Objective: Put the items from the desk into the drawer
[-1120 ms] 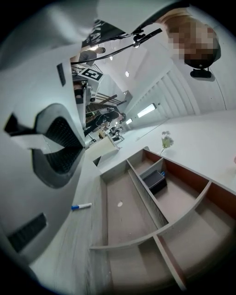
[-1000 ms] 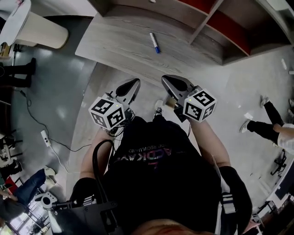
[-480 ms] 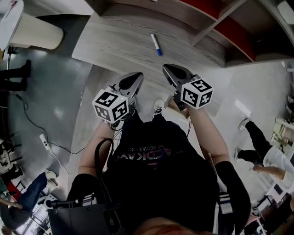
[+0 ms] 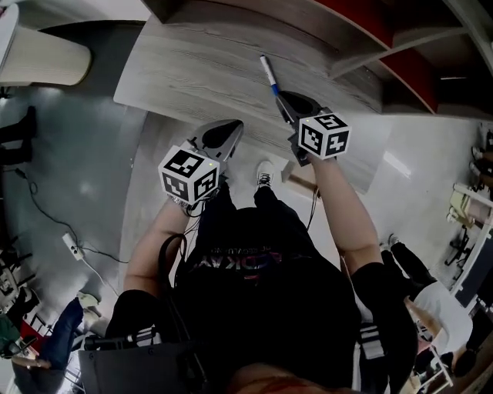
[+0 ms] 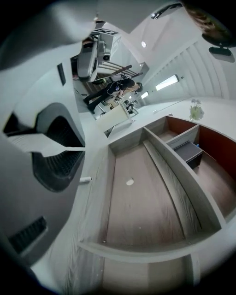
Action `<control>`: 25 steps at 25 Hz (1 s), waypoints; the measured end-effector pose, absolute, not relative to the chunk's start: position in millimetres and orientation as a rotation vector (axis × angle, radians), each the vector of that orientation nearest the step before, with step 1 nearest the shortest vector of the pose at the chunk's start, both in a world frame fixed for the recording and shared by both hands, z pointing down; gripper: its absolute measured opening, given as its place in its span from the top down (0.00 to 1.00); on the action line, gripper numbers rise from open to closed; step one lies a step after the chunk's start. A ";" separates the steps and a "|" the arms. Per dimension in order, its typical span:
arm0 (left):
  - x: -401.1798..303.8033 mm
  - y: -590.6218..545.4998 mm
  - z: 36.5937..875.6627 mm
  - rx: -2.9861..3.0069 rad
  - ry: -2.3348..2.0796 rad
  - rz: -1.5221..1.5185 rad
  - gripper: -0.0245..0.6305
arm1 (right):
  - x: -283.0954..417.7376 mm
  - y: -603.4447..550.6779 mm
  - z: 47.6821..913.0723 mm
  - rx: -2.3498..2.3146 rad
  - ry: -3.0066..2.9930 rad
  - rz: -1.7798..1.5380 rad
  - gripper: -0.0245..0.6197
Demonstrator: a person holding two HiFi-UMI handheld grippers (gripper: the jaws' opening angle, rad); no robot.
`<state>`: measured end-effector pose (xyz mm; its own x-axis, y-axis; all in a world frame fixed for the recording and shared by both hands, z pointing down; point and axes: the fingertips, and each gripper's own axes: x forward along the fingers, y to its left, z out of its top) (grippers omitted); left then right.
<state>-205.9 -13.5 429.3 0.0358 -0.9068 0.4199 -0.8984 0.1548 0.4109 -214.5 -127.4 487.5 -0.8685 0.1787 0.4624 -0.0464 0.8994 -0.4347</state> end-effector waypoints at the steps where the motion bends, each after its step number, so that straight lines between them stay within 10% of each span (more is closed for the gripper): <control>1: -207.6 -12.3 431.6 1.718 -1.830 -0.017 0.95 | -218.1 -129.6 492.5 -0.085 -2.544 0.592 0.93; 25: -242.2 -14.2 470.2 1.685 -1.788 0.035 0.95 | -264.9 -172.1 606.4 0.072 -2.114 0.231 0.76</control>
<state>-242.2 -14.2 470.2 0.0602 -0.8765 0.4777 -0.8947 0.1649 0.4152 -264.9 -172.1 606.4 -0.5271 0.0406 0.8488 -0.1433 0.9803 -0.1359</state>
